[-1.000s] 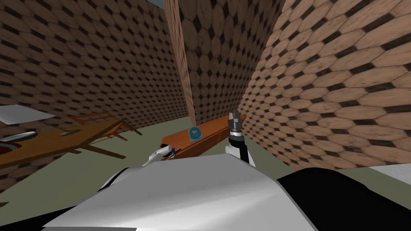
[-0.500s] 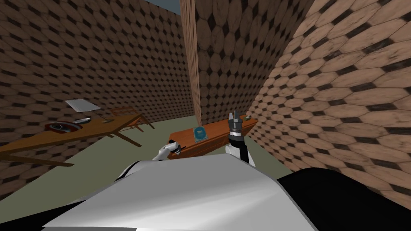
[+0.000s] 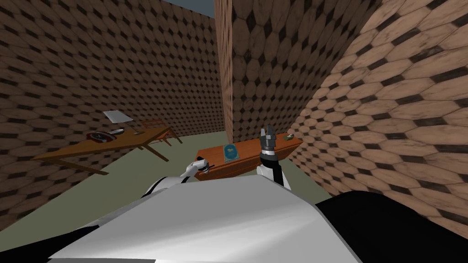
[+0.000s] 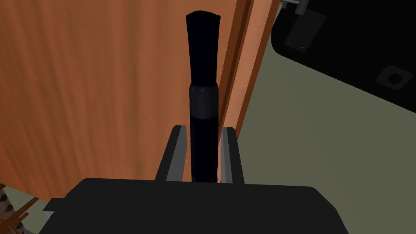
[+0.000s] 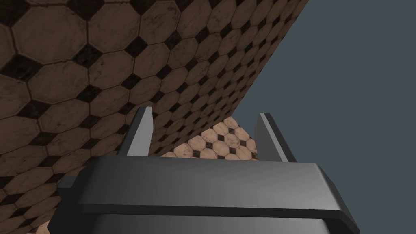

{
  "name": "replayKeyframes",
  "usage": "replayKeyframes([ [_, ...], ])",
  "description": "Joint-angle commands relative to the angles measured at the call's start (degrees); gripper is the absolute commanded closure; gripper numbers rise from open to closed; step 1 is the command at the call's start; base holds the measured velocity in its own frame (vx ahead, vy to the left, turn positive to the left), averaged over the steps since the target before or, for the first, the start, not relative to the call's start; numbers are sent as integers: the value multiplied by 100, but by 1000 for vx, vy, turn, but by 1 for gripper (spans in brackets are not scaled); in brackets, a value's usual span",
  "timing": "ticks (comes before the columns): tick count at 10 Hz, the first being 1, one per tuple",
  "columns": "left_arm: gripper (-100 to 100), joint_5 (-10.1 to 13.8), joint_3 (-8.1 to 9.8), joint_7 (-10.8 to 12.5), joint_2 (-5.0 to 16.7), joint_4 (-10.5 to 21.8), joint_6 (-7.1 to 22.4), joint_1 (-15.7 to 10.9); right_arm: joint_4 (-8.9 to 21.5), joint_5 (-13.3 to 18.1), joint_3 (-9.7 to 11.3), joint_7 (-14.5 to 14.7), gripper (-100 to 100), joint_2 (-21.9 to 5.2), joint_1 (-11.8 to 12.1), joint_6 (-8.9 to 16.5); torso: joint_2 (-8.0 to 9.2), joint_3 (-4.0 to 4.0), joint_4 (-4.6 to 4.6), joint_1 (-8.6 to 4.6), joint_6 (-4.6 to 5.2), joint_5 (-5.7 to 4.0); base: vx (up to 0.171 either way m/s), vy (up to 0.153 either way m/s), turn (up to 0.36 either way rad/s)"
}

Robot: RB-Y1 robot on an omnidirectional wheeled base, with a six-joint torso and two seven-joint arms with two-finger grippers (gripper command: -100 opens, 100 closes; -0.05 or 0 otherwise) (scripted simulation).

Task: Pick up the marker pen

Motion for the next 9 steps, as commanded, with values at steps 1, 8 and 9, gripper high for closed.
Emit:
replayKeyframes([
  [1,100,-277,-9,44,-130,-161,138,-30,0,0,0,0,0,0,0,0,0,0,0,0,0,0,35,11,306],
  [8,100,-1044,29,-7,-688,-131,277,-510,0,0,0,0,0,0,0,0,2,4,6,1,3,-2,26,12,217],
  [9,100,-1044,29,-7,-688,-27,277,-552,0,0,1,0,0,0,-2,0,-4,-1,3,-1,12,0,21,3,-47],
])
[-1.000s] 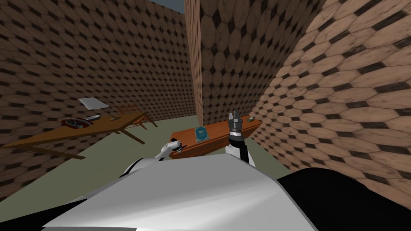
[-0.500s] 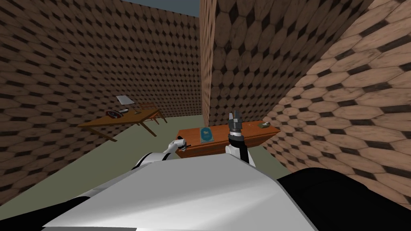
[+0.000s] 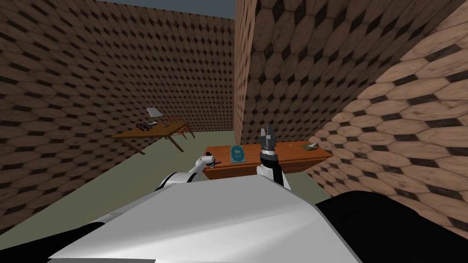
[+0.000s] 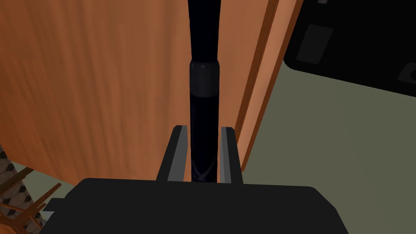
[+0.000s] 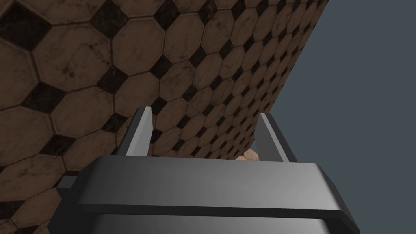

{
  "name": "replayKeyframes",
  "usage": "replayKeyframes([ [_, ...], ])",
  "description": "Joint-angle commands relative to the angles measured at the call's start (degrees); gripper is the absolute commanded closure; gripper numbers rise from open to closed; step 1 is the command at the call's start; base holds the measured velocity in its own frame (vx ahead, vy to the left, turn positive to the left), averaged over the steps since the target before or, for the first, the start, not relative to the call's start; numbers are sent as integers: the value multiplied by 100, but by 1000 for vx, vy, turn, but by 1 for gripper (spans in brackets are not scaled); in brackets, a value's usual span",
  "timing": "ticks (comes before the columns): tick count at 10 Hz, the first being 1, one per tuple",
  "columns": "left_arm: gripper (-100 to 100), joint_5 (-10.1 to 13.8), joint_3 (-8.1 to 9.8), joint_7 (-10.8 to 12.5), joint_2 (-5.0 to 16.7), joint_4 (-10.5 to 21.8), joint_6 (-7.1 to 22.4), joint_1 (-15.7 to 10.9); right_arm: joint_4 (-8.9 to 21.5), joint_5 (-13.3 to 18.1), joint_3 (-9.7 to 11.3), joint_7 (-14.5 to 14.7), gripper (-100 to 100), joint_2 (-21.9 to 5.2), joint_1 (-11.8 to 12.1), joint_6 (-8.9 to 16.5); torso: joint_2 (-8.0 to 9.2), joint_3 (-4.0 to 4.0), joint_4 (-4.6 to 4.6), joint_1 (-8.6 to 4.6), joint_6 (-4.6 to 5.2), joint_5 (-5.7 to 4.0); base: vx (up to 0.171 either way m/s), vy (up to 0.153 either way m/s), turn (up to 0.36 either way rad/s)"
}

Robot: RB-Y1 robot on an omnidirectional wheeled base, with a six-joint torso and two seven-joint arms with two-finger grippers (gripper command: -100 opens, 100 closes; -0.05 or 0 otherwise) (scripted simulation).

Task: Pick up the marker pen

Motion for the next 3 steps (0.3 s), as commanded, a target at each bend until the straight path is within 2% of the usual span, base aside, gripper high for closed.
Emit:
replayKeyframes([
  [1,100,-13,11,5,-14,240,-84,-141,0,0,0,0,0,0,0,0,0,0,0,0,0,0,0,0,0],
  [2,100,-19,2,13,-15,84,-13,-64,0,0,0,0,0,0,0,0,7,3,0,0,-3,-1,0,0,0],
  [3,0,-19,2,12,-17,99,-22,-73,0,0,0,0,0,0,0,0,10,5,0,1,-4,-2,0,0,0],
])
